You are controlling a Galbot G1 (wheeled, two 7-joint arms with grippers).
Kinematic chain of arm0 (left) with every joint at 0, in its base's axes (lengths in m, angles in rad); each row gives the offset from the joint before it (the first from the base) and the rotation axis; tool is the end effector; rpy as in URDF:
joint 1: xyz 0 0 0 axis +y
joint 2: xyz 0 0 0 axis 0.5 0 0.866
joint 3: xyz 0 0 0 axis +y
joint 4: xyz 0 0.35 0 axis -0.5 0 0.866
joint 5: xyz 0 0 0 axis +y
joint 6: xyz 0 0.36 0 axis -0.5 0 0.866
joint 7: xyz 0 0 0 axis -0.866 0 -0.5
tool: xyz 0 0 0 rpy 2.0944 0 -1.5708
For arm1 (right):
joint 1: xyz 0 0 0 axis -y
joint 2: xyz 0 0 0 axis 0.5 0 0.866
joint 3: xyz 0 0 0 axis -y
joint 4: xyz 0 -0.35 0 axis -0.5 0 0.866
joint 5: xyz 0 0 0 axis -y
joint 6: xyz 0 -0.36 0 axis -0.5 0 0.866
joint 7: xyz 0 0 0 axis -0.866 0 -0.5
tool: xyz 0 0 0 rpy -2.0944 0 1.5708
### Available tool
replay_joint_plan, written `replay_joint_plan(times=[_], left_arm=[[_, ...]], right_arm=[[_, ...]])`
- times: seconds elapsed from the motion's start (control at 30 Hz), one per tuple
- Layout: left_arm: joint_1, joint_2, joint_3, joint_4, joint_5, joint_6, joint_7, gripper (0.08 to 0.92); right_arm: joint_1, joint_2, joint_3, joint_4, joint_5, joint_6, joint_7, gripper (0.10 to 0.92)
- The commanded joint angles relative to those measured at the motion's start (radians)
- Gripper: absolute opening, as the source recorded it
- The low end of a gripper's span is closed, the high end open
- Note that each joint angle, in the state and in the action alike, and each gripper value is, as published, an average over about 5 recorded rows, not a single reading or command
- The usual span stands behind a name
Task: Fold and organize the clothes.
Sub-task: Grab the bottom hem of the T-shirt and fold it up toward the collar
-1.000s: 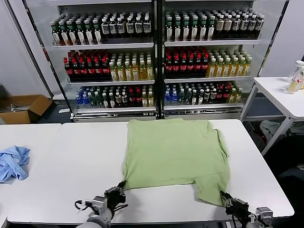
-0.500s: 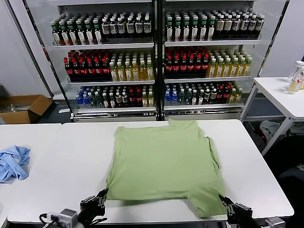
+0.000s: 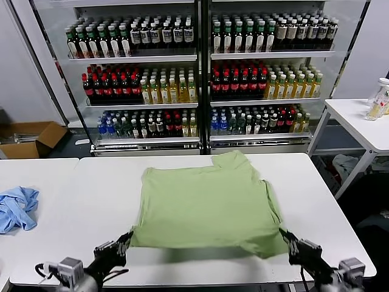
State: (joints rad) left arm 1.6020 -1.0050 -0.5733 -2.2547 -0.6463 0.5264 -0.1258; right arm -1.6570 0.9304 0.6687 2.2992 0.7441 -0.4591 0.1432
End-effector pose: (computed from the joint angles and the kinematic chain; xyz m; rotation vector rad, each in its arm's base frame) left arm 0.1863 0.0774 -0.2284 -0.3036 -2.6424 0.0467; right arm 0.1805 -0.0971 -0.2058 0.2874 -2.7144 -0.0587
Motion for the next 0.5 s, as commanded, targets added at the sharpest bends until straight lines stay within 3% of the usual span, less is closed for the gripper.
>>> replay_joint_plan(times=[0.03,0.5], left_arm=[[-0.286,-0.027,0.057,0.275,-0.056,-0.042,0.052,0.082],[-0.419,-0.044,0.138,0.412,-0.037,-0.075,0.110,0.082]], right_arm=[[0.401,0.038,-0.253,-0.222,-0.040,-0.036,0.040,0.105],[0.441,0.044,-0.276,-0.292,-0.059,-0.068,0.058,0.105]])
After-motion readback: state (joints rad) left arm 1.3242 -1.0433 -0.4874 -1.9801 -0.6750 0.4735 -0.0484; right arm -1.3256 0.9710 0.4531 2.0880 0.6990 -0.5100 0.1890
